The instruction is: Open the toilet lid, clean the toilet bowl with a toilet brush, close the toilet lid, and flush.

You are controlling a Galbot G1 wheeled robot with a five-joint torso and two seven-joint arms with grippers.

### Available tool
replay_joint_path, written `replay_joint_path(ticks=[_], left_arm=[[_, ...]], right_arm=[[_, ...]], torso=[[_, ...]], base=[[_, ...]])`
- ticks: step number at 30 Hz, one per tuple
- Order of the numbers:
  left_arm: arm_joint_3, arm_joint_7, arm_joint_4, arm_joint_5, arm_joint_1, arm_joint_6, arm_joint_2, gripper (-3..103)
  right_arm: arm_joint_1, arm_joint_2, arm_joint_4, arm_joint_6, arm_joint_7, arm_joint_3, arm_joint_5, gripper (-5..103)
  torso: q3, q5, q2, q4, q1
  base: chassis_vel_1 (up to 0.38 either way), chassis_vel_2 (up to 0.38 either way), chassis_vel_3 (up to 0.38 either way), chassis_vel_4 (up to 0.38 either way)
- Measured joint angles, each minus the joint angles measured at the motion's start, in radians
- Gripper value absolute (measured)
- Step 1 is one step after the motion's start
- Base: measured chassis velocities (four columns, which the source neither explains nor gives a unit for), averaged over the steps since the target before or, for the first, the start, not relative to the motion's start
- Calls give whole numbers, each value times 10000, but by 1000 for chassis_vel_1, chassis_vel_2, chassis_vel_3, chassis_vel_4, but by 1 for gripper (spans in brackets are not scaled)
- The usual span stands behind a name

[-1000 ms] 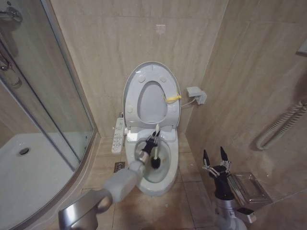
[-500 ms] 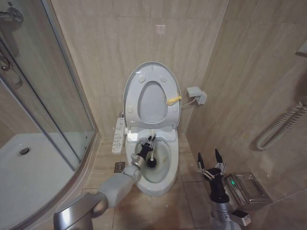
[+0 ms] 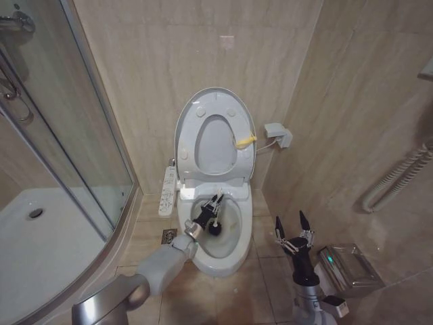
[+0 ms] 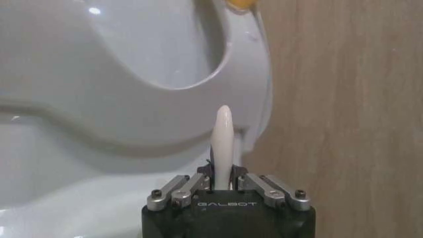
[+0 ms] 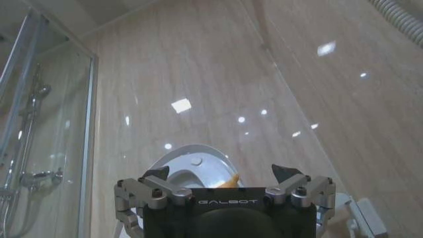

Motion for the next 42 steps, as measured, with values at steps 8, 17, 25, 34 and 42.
replay_joint_path(ticks=[8,17,25,34,42], left_arm=[[132,157,-164,223,-333,74,-188,19],[1137,1083,-1057,-162,-1209,1610,515,19],[1790,5517,-272,-2183,-2070,1986,624,19],[849,7342,1188,-823,-1784,1706,264,19],[223,7403,1199,-536,-2061,1487,-138,19]], right_arm=[[-159,-117,58,-2,-2,-3,-2,100],[-173,-367,94,-56,81,-56,123,100],[-33,-351,-116,-35,28,-126,186,100],[-56,-382,-109,-31,-34,-214,266,100],[-76,-298,-68,-28,-82,-315,215,100]], torso=[[-6,15,2,3,-4],[-8,16,5,6,-6],[-8,15,7,5,-6],[-8,14,7,4,-7],[-10,14,7,-1,-7]], base=[[0,0,0,0],[0,0,0,0],[0,0,0,0],[0,0,0,0],[0,0,0,0]])
